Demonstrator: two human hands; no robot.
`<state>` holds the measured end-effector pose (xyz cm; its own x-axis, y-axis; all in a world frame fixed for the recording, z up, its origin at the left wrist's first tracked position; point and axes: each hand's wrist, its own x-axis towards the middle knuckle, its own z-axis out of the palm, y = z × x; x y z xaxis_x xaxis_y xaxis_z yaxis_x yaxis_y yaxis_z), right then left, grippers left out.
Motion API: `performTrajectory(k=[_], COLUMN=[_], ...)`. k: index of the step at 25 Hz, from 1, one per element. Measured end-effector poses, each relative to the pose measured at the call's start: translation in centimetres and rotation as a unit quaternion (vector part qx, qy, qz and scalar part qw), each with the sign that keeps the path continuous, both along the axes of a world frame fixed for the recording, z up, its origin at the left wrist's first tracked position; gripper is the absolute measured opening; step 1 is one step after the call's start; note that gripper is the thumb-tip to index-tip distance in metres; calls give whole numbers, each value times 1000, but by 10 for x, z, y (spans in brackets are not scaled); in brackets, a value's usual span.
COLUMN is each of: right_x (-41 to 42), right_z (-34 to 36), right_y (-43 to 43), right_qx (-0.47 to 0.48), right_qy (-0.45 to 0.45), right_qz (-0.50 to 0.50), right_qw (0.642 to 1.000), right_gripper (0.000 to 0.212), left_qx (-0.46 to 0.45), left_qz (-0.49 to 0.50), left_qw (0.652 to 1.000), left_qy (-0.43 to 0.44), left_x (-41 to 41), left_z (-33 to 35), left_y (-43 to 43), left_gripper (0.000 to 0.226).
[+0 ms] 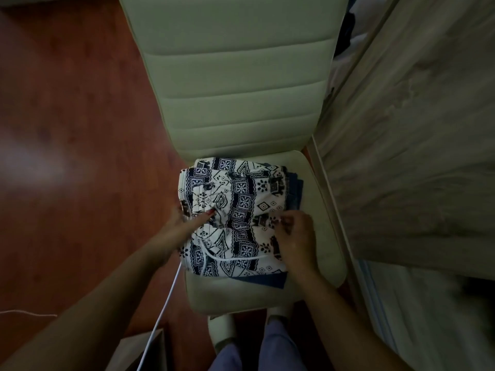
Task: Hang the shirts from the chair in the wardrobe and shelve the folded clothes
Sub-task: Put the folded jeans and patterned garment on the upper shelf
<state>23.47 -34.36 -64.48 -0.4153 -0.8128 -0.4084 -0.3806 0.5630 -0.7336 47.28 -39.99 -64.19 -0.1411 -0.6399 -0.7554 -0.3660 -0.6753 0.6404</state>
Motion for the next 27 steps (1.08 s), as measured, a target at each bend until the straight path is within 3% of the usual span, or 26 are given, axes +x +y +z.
performTrajectory(k=[2,4,7,9,11,15,17,21,24,27], right_x=[-10,-8,-3,-1,0,0,2,-6,-22,-29], right_z=[-16,-19,-17,-15,-10,7,0,-28,-36,-45], right_y=[9,11,6,4,7,17,23,27,17,12], right_qx=[41,93,111,85,31,-84,-79,56,104,110], right_qy=[6,-89,-168,-181,-179,-166,-156,-132,-138,-32], right_qz=[-25,-17,-13,-26,-33,-45,-47,-21,-22,-36], right_qw=[999,992,979,979,983,982,983,989,985,993], right_gripper=[32,42,41,37,37,40,40,43,38,47], left_qx=[-91,-132,-16,-27,-122,-268,-264,-139,-119,-96], left_qz=[41,16,-9,11,30,41,16,-100,-39,7], left_qw=[995,990,993,996,992,960,964,982,988,986], left_qy=[-8,-51,-120,-80,-33,70,39,-79,-94,-135], left_x=[-12,-22,-26,-31,-37,-44,-44,-36,-27,-24], left_z=[3,2,-6,3,18,49,40,-3,-16,-21], left_y=[1,-2,-10,-15,-20,-36,-41,-34,-32,-31], left_gripper=[108,102,93,61,39,34,29,43,60,79])
